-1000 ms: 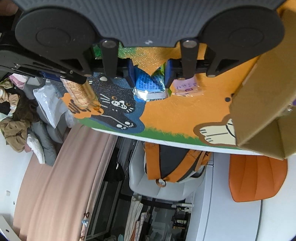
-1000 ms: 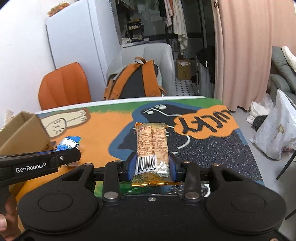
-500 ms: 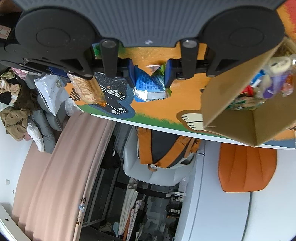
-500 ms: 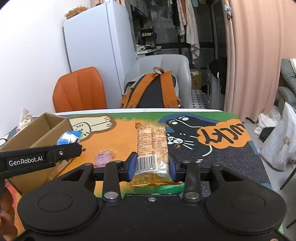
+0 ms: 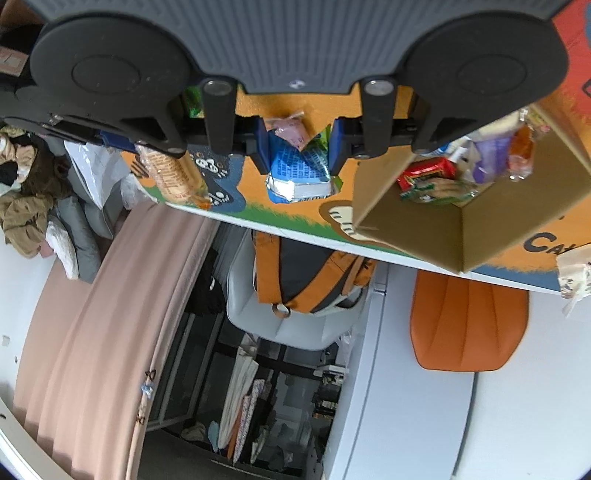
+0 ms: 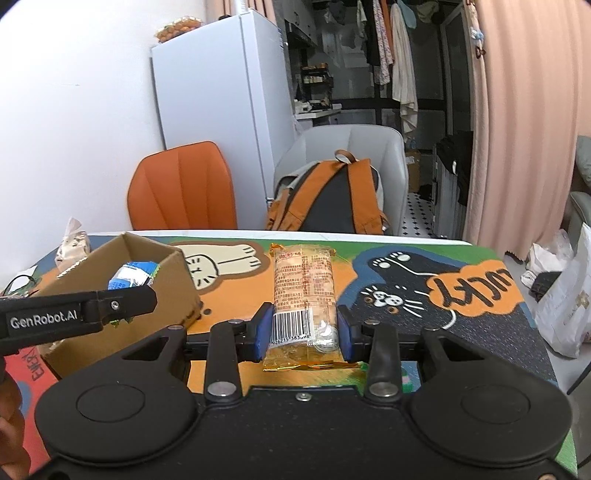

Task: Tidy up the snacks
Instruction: 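Carry the biscuit pack and blue candy over the box with both grippers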

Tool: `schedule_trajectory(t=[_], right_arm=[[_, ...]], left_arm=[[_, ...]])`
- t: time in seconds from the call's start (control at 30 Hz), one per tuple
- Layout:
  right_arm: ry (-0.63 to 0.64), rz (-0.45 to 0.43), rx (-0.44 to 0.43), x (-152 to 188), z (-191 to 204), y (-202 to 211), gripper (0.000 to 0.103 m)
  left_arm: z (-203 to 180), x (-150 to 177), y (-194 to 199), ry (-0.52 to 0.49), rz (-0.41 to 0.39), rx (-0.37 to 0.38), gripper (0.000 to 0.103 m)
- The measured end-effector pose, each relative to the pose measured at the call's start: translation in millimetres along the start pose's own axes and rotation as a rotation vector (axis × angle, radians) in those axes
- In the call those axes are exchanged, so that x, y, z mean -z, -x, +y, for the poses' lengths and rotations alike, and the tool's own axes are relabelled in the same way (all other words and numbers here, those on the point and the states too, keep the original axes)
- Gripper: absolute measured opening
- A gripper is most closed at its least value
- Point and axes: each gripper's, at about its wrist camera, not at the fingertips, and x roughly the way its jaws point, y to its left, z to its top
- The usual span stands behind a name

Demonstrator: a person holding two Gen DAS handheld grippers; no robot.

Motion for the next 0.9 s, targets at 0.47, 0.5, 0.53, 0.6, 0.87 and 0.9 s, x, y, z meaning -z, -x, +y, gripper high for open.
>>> schedule_trajectory(t=[0.47, 0.5, 0.53, 0.6, 0.87, 0.9], right_arm=[[0.059, -0.048, -0.045, -18, 38, -1, 0.037], [0.059, -0.050, -0.052, -19, 40, -1, 0.037], [0.060, -0.051, -0.057, -21, 43, -2, 0.037], [0.071, -0.056, -0.058, -24, 49, -3, 0.037], [0.091, -0.061, -0.092, -32, 73, -10, 0.037], [0.092, -0.060, -0.098, -34, 75, -12, 0.037]], left_arm=[[30, -17, 22, 0.020, -0.046, -0.057, 0.031], [33, -19, 23, 0.021, -0.048, -0.061, 0.031], [36, -20, 24, 0.022, -0.051, -0.066, 0.031], [44, -24, 27, 0.025, -0.057, -0.071, 0.031], [90, -36, 37, 0.065, -0.081, -0.145, 0.031], [94, -36, 38, 0.068, -0.082, -0.154, 0.031]])
